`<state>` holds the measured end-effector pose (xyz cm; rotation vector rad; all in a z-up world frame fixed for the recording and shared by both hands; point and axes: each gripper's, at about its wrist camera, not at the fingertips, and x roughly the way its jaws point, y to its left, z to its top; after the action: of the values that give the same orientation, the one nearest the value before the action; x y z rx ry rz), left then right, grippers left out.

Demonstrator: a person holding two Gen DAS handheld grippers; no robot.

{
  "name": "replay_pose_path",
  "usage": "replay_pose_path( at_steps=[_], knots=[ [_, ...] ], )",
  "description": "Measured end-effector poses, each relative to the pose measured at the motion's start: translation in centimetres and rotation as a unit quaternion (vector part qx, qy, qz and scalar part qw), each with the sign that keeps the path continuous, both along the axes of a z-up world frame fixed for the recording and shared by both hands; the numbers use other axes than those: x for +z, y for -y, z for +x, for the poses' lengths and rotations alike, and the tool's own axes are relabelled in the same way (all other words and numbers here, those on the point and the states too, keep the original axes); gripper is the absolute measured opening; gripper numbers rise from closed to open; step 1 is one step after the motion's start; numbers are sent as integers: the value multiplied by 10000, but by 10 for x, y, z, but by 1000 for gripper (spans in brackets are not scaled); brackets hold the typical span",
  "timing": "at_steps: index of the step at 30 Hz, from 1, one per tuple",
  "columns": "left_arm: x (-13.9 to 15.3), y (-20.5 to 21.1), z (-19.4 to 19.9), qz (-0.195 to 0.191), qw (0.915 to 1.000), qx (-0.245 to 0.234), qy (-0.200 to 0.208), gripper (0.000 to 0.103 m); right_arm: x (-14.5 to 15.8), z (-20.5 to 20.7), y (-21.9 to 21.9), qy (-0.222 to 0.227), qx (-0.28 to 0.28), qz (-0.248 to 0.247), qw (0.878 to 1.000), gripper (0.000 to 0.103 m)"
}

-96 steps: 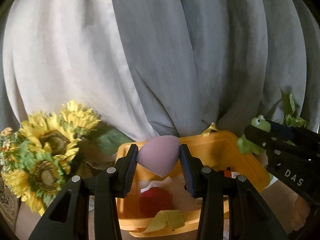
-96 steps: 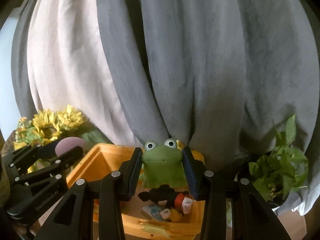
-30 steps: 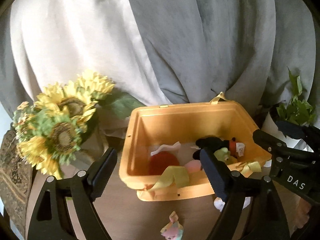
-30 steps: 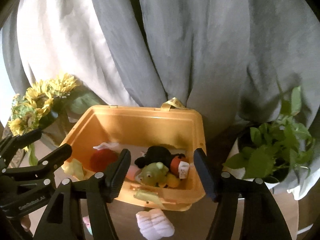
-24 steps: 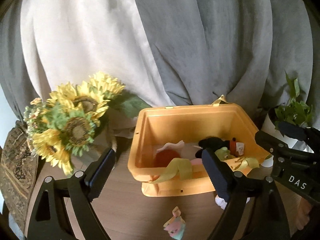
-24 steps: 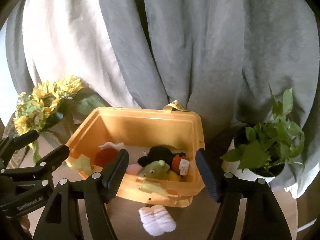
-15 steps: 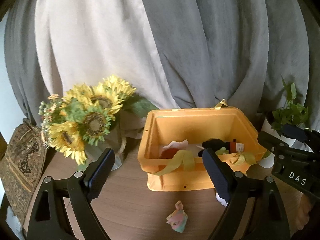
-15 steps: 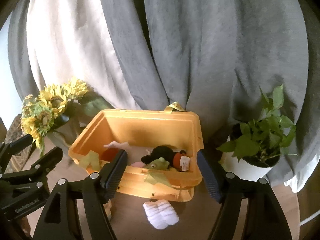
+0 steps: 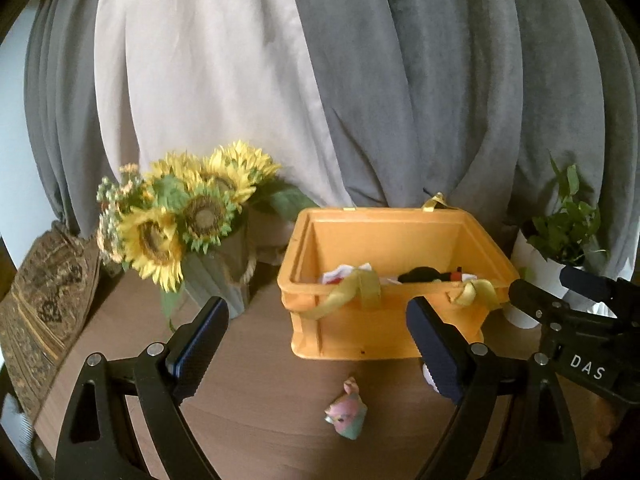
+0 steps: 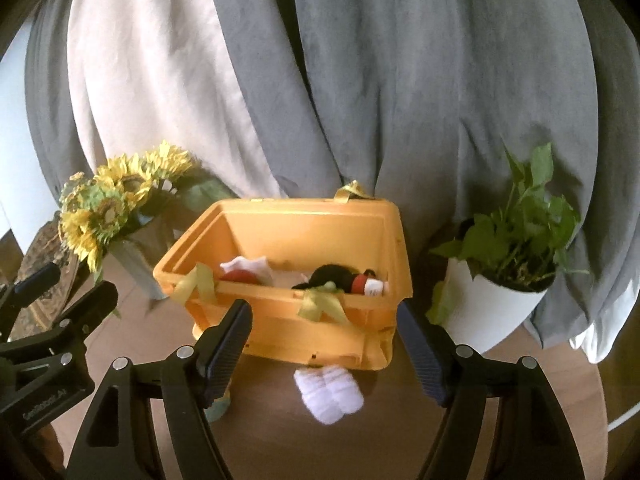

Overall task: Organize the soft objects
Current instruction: 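Lift both open tools out of the crate and lower toward the table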

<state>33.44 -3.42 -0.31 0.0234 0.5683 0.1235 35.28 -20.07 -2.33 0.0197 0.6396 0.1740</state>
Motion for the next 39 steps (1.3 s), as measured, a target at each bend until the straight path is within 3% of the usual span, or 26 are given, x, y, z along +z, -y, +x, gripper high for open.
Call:
replay_pose_path(
  at_steps=[13,30,39],
  knots=[
    [-38,-2,-18,-303,9987,-34,-400,91,-22,-23,-3,136,45,-178,9997,76],
    [-81,1,-19,-147,9984,-52,-534,91,-62,-26,-7,-38,140,-419,9990,76],
    [-112,1,-8,-167,9964,-25,-834,91,-88,-20,-13,-121,187,-745,9970,75]
  ],
)
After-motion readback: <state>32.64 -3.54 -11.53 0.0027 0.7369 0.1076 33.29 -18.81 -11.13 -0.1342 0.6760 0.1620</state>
